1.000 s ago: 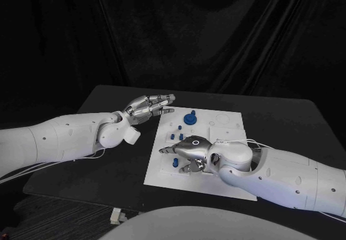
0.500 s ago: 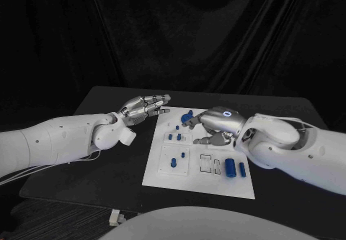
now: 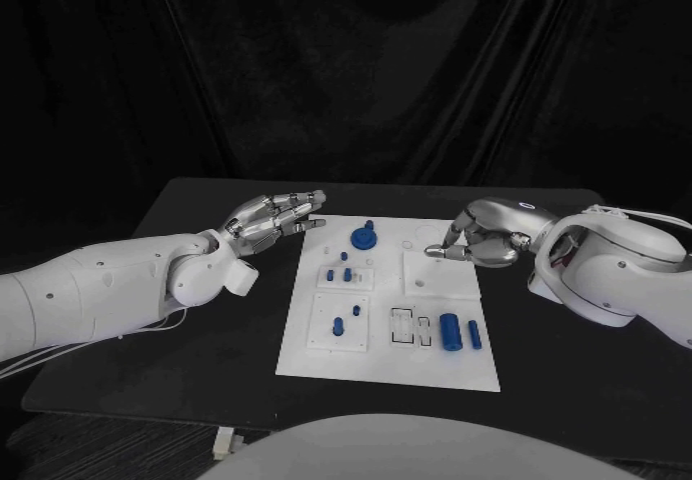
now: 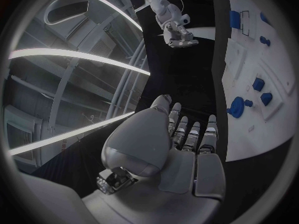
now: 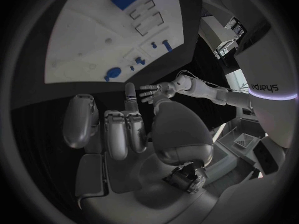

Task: Assemble the parts on the task board

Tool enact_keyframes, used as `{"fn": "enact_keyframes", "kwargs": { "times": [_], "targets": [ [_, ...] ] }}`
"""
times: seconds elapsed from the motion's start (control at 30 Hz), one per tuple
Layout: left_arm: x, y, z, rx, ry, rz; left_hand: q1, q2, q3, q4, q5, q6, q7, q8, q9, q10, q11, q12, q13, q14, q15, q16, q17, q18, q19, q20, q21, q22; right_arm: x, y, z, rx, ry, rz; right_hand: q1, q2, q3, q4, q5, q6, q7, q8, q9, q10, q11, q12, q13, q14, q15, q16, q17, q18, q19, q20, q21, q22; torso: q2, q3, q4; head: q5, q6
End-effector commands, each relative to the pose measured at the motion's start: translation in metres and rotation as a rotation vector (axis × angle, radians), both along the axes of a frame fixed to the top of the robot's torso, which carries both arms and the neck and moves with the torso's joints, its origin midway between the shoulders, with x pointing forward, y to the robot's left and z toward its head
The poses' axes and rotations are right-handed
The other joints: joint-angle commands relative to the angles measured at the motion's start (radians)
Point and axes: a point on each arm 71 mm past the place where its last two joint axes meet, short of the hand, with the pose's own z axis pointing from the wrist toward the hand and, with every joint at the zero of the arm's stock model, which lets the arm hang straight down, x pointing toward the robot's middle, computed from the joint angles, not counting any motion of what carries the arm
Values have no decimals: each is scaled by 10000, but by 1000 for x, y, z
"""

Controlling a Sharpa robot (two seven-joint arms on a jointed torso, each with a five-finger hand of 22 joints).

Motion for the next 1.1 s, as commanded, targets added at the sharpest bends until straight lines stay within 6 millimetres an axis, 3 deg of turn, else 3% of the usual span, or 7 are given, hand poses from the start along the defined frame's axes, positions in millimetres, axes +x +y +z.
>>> {"fn": "enact_keyframes", "kwargs": {
  "times": [0.03,0.07,0.33,0.43,0.57,0.9,1.1],
  "targets": [
    [-1,0,1,-152,-61,21,64,64,75,-12,53,63,46,40,-7,39,76,49,12,16,65,39,9,121,44,53,24,-11,-2,-16,-22,-1314,1595,-1384,-1193,207,-347,-2,485,433,-170,68,217,1044,-151,24,2627,1028,-188,54,2627,-290,413,-115,1044,2018,-24,-26,-3,-26,3],
    [-1,0,1,-149,-55,21,65,63,77,-13,56,57,47,39,-8,40,77,51,12,17,66,39,9,121,44,54,24,-13,-3,-20,-27,-1531,1792,-1537,-1359,197,-486,-7,835,632,-210,97,338,1044,-157,24,2627,1028,-284,54,2627,-348,494,-183,1399,2093,-22,-25,-2,-32,3],
    [-1,0,0,-155,-34,-5,78,64,107,-29,97,54,55,40,-9,45,90,49,11,16,75,39,8,120,45,61,24,-24,-7,-32,-47,-2810,2828,-2074,-1623,269,-799,-21,830,1478,-513,527,1133,1044,-419,24,2627,1028,-525,54,2627,-339,421,-402,1519,2080,-19,-1,-1,-131,3],
    [-1,-1,0,-169,-24,-31,84,65,118,-35,108,50,58,39,-10,43,93,42,10,12,77,38,8,119,42,64,22,-32,-10,-33,-52,-3068,3095,-2150,-1635,264,-926,-24,876,1647,-687,1015,1842,1044,-573,24,2627,1028,-651,54,2627,-247,216,-514,1125,1955,0,2,-4,-158,3],
    [-1,-1,0,-175,-10,-50,93,70,138,-45,124,50,61,39,-11,40,99,36,9,8,79,36,7,118,40,67,21,-40,-13,-33,-58,-3135,3519,-2266,-1502,247,-984,-33,956,1574,-780,1449,2511,1044,-666,24,2627,1028,-726,54,2627,-223,144,-589,1031,1919,5,7,1,-132,3],
    [-2,1,-1,-134,21,-11,101,76,155,-53,136,35,64,35,-13,37,105,29,8,5,81,34,6,117,36,70,19,-48,-19,-26,-70,-2938,4305,-2260,-1222,194,-992,-95,909,1232,-774,1560,2935,1044,-673,24,2627,1000,-720,0,2513,-188,67,-595,872,1866,-1,-12,3,-123,3],
    [-2,1,-1,-136,43,-37,112,81,180,-65,149,38,70,36,-13,39,111,31,8,1,85,32,5,116,35,75,18,-55,-21,-20,-77,-2899,4461,-2121,-825,22,-996,-181,866,932,-754,1621,3262,1044,-667,24,2627,976,-667,-49,2416,-156,-2,-555,720,1819,-10,-11,4,-119,3]
  ]
}}
